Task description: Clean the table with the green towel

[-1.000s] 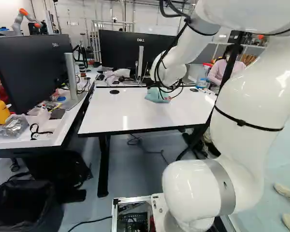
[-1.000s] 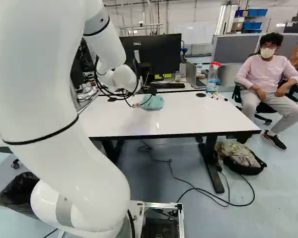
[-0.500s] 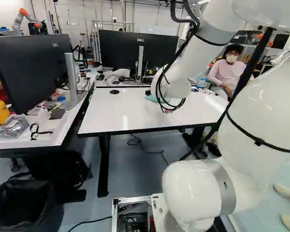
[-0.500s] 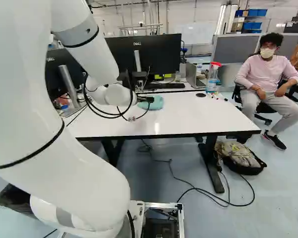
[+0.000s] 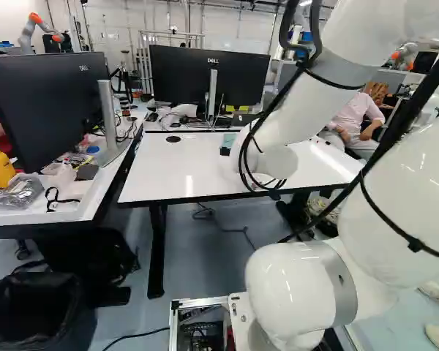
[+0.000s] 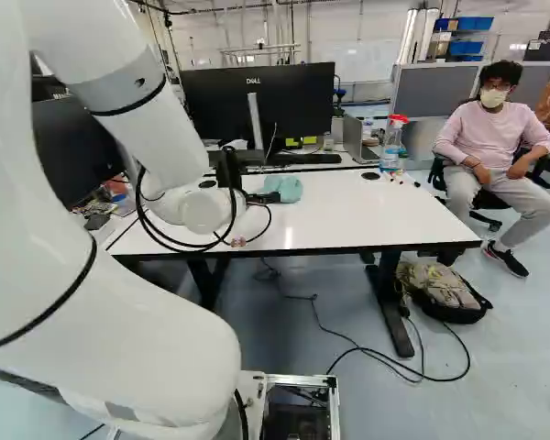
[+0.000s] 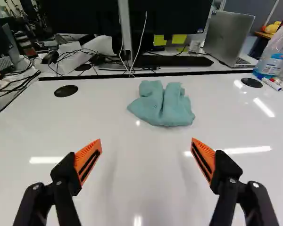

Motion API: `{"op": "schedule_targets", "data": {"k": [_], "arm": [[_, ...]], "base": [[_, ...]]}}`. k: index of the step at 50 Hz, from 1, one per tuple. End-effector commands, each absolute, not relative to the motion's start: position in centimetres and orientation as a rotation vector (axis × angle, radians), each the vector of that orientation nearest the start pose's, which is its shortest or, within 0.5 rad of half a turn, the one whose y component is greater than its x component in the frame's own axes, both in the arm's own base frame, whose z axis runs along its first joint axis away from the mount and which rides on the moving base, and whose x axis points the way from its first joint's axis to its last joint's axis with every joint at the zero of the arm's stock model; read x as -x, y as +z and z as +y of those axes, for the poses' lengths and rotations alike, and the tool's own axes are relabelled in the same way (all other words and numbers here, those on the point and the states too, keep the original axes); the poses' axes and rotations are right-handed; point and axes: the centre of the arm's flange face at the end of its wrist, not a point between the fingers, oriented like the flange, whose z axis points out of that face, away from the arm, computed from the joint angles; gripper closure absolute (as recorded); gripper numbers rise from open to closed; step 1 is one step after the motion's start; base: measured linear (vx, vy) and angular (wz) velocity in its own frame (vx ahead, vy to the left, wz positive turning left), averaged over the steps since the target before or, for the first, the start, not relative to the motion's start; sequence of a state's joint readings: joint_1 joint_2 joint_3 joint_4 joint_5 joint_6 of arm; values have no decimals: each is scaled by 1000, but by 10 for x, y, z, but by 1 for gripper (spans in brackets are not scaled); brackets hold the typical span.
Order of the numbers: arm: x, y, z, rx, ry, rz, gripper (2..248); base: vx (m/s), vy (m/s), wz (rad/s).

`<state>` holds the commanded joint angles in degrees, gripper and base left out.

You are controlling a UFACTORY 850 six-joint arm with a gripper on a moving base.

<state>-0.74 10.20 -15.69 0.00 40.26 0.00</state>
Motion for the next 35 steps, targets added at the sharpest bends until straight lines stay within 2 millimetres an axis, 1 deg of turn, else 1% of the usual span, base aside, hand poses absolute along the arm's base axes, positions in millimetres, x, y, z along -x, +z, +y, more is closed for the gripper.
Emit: {"op": "schedule_targets", "data": {"k": [16,35], "arm": [[-303,380,-2,2600,-1770,9,3],[-280,370,-1,2570,-1808,3,3]], "base": [[0,0,0],[0,0,0]]}}
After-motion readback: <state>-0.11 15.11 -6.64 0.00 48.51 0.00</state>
